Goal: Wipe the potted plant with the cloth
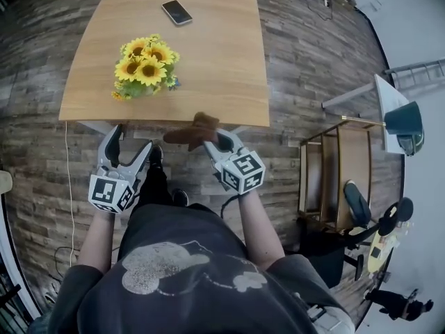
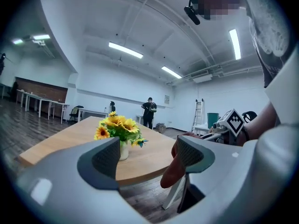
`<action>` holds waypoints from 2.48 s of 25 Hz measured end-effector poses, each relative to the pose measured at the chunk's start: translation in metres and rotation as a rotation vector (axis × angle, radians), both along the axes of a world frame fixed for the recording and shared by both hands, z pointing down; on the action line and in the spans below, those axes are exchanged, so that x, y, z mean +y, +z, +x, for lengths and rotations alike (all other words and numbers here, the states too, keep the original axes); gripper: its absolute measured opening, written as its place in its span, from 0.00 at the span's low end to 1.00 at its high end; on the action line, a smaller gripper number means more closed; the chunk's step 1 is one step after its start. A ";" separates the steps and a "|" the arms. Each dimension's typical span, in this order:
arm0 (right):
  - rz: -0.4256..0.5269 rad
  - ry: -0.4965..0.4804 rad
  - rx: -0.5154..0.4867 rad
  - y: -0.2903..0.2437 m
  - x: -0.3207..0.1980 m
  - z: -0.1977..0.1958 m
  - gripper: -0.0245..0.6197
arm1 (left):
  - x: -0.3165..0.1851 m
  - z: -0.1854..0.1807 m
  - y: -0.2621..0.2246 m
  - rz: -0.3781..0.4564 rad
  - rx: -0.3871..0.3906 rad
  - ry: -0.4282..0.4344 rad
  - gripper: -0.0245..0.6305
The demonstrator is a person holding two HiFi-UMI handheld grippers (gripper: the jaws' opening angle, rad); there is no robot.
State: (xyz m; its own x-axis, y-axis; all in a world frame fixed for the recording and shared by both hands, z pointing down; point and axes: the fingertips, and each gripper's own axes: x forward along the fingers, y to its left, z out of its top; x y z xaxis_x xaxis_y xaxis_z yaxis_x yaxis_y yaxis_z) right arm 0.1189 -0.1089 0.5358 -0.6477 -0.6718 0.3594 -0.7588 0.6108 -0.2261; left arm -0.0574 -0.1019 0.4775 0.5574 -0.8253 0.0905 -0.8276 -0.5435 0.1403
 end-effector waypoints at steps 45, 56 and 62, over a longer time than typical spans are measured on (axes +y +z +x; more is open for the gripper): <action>0.094 0.221 0.013 -0.039 0.278 -0.105 0.12 | 0.267 -0.140 -0.006 -0.021 0.028 -0.016 0.07; 0.135 0.243 0.040 -0.051 0.328 -0.098 0.11 | 0.303 -0.120 -0.017 0.010 0.039 0.018 0.07; 0.135 0.222 0.020 -0.057 0.334 -0.083 0.11 | 0.314 -0.110 -0.029 0.022 0.042 -0.038 0.07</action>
